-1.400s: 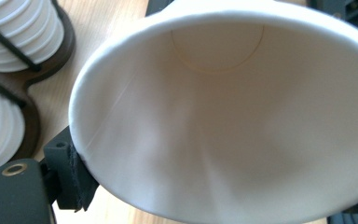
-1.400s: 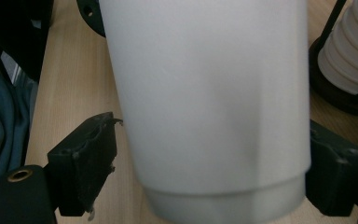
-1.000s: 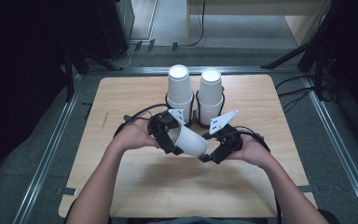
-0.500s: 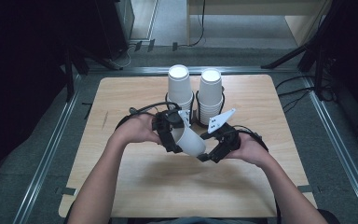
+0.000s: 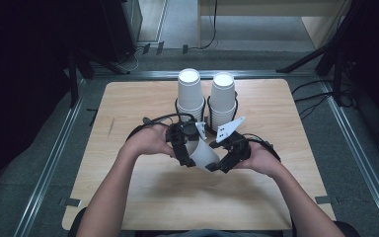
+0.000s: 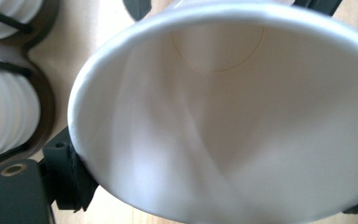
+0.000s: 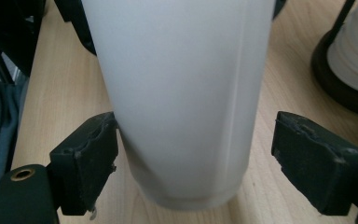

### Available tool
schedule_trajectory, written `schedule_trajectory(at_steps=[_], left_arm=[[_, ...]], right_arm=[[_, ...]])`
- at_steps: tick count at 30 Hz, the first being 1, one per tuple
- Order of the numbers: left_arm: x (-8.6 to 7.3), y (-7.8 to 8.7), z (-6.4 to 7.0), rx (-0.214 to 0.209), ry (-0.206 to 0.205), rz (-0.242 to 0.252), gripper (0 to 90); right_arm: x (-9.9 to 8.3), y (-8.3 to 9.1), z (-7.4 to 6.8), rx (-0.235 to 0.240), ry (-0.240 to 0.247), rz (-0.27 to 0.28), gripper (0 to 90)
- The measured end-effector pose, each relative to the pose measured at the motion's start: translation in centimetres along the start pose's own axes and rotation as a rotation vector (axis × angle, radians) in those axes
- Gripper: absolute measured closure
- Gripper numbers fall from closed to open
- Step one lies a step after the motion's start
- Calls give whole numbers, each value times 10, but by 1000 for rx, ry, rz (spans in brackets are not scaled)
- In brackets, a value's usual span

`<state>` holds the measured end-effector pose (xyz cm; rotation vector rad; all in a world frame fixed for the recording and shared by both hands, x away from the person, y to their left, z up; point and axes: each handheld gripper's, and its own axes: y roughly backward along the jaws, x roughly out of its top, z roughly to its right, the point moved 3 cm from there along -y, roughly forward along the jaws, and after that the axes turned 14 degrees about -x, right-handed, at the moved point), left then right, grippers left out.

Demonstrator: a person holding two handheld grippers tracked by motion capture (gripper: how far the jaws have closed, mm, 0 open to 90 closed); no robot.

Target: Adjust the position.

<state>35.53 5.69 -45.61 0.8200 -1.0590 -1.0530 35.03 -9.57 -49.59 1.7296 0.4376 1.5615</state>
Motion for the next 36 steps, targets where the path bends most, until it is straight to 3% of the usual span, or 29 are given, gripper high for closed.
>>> schedule_trajectory(at_steps=[4, 7, 11, 14, 15, 19, 21, 22, 25, 26, 32, 36], left_arm=[[6, -5, 1, 0, -6, 2, 94], [8, -7, 1, 16, -4, -6, 90], [6, -7, 2, 29, -14, 22, 85], [5, -6, 4, 62, -38, 56, 66], [5, -5, 3, 51, -25, 89, 50], [2, -6, 1, 41, 15, 113, 0], [1, -5, 0, 50, 18, 132, 0], [0, -2, 0, 27, 24, 180, 0], [-2, 0, 0, 21, 29, 221, 0], [-5, 3, -1, 20, 26, 259, 0], [-10, 6, 0, 7, 47, 342, 0], [-11, 3, 1, 11, 53, 372, 0]], right_arm=[[1, -4, -3, 8, 4, -3, 150], [1, -6, -4, 18, -3, -6, 200], [1, -4, -4, 5, 29, 6, 215], [1, -3, -5, -14, 39, 12, 214], [2, -2, -5, -18, 42, 19, 213], [2, 2, -2, -33, 41, 29, 212], [2, 3, -1, -37, 38, 37, 212], [2, 4, 0, -38, 37, 41, 212], [2, 6, 1, -42, 34, 50, 212], [2, 8, 2, -46, 30, 60, 212], [2, 14, 5, -53, 11, 81, 212], [2, 17, 6, -60, 9, 91, 212]])
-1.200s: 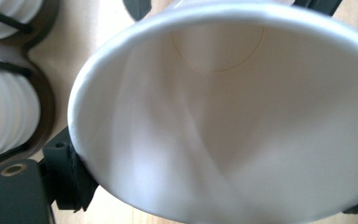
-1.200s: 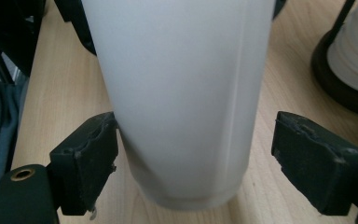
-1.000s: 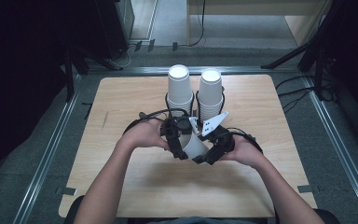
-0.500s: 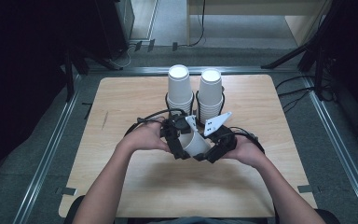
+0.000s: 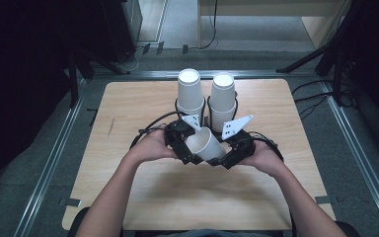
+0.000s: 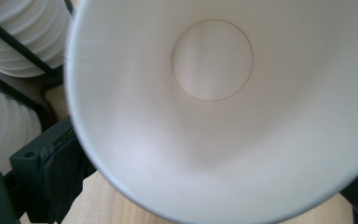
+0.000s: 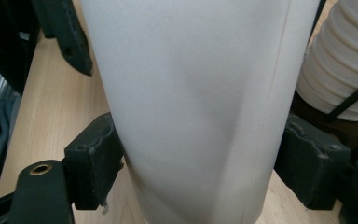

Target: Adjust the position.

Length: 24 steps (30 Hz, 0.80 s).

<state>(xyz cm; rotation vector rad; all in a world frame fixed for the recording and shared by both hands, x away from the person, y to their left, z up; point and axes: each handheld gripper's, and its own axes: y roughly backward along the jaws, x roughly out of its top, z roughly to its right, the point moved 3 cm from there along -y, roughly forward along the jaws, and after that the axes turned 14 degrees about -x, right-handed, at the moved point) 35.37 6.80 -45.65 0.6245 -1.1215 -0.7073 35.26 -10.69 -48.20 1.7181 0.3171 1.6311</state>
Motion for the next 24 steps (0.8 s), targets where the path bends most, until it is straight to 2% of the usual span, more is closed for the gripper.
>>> schedule_trajectory(at_steps=[3, 4, 5, 6, 7, 8, 9, 13, 14, 20, 24], left_arm=[[0, 0, -1, -15, 7, 22, 0], [0, 2, -2, -22, 13, 58, 0], [0, 2, -2, -22, 13, 58, 0], [1, 4, -2, -30, 24, 101, 0], [1, 4, -2, -30, 24, 101, 0], [3, 5, -2, -33, 29, 129, 0], [3, 5, -2, -33, 29, 129, 0], [6, 5, -2, -42, 37, 188, 4], [6, 5, -1, -49, 41, 212, 39], [8, 5, 0, -34, 36, 225, 62], [7, 5, -1, -31, 31, 191, 94]], right_arm=[[0, 1, 0, 2, -2, 3, 212], [0, 2, 1, -3, -3, 11, 211], [0, 2, 1, -3, -3, 11, 211], [1, 3, 1, 1, -14, 21, 211], [1, 3, 1, 1, -14, 21, 211], [1, 3, 1, 5, -18, 29, 211], [1, 3, 1, 5, -18, 29, 211], [2, 2, 1, 9, -24, 40, 211], [2, 2, 1, 11, -28, 43, 211], [3, 1, 1, 21, -49, 46, 212], [1, 1, 1, 22, -49, 38, 216]])
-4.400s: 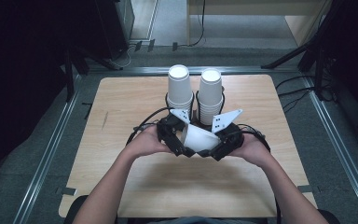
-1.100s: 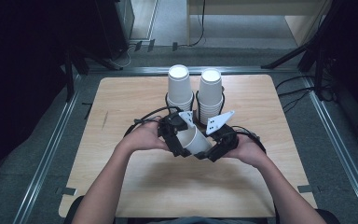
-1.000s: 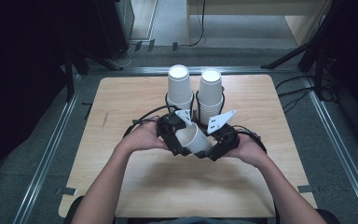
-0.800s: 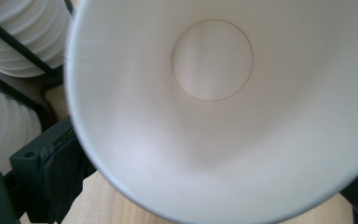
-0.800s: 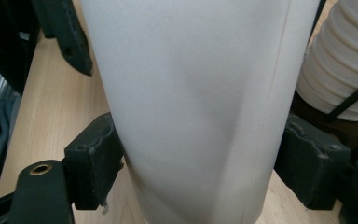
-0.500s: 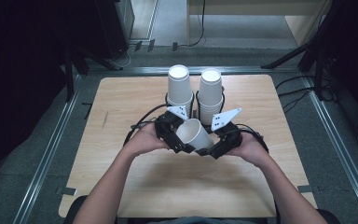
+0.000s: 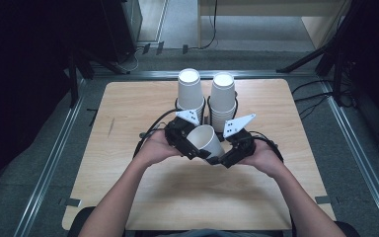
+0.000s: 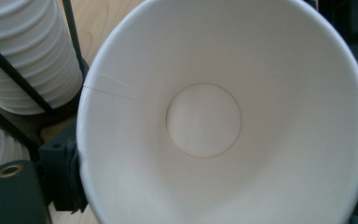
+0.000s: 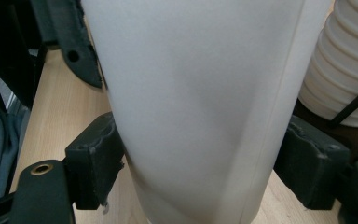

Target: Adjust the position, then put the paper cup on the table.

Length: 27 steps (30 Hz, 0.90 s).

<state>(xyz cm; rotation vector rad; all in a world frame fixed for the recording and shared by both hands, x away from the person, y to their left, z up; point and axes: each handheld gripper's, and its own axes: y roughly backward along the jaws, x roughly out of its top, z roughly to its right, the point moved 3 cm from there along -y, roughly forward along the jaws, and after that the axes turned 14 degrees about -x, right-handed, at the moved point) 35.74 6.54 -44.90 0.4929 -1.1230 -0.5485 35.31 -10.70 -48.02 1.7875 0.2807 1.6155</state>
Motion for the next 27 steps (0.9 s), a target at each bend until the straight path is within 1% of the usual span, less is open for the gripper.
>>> schedule_trajectory(at_steps=[3, 6, 8, 9, 10, 13, 14, 15, 16, 17, 18, 19, 20, 21, 27], left_arm=[[0, 0, 0, 6, -1, -17, 106], [1, 0, 1, 6, -4, -26, 108], [1, 1, 2, 12, -9, -34, 109], [1, 1, 1, 10, -8, -36, 112], [0, 3, 2, 18, -6, -36, 112], [0, 7, 2, 17, -4, -30, 118], [0, 8, 2, 10, 0, -32, 118], [0, 9, 2, 15, -5, -35, 118], [-1, 10, 1, 22, -7, -43, 118], [-1, 10, 1, 21, -7, -56, 117], [-2, 10, 2, 41, -26, -72, 117], [-2, 10, 3, 43, -28, -73, 117], [-2, 10, 3, 31, -26, -85, 117], [-2, 11, 3, 37, -30, -86, 117], [-6, 10, 0, 39, -17, -109, 116]], right_arm=[[-1, -1, 0, -7, 9, -5, 215], [-1, -1, 0, 6, -9, -9, 209], [-1, -1, 0, 6, -14, -9, 199], [-1, -1, -1, -9, -15, -13, 179], [-1, -1, -1, -13, -20, -19, 170], [-3, 0, -2, -29, -28, -47, 169], [-4, 1, -1, -36, -19, -49, 169], [-5, 2, -1, -38, -21, -55, 169], [-5, 3, -1, -41, -17, -54, 169], [-6, 5, 0, -42, -25, -59, 169], [-6, 6, 0, -44, -28, -59, 169], [-6, 8, 1, -44, -30, -56, 169], [-6, 8, 2, -41, -32, -57, 169], [-6, 10, 2, -45, -32, -60, 169], [-8, 13, 2, -61, -32, -74, 169]])
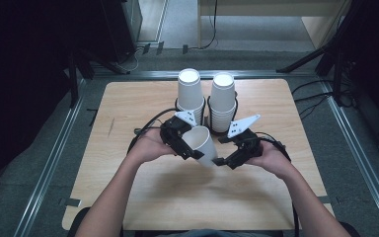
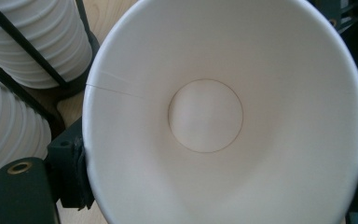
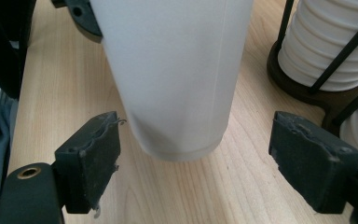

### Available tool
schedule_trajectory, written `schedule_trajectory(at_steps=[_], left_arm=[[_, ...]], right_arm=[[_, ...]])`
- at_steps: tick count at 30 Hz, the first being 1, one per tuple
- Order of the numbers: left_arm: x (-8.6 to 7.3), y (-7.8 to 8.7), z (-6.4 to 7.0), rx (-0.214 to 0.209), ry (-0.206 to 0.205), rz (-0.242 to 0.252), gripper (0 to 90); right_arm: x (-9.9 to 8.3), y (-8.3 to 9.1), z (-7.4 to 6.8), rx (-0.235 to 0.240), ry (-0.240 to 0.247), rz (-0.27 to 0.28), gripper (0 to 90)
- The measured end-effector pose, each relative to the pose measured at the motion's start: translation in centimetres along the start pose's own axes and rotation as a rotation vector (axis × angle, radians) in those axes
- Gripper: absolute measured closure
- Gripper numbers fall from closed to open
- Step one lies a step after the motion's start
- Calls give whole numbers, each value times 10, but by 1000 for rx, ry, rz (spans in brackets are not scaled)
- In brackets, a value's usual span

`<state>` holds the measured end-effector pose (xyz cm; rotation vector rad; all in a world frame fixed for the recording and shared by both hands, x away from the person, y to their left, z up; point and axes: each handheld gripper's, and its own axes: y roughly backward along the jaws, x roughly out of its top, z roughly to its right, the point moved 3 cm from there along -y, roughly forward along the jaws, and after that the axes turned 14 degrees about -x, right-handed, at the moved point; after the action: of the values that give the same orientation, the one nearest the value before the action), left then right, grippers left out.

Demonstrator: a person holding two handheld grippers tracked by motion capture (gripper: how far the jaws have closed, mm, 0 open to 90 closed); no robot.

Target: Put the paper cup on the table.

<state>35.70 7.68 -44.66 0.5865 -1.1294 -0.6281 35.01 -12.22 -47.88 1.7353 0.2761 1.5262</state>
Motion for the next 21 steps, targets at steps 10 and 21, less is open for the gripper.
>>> schedule_trajectory(at_steps=[10, 21], left_arm=[[-8, 1, -4, 5, -3, -53, 114], [-15, 9, -5, 29, 21, -79, 112]], right_arm=[[-3, 4, 4, 4, -64, -2, 169], [-5, 6, 10, -20, -104, -6, 169]])
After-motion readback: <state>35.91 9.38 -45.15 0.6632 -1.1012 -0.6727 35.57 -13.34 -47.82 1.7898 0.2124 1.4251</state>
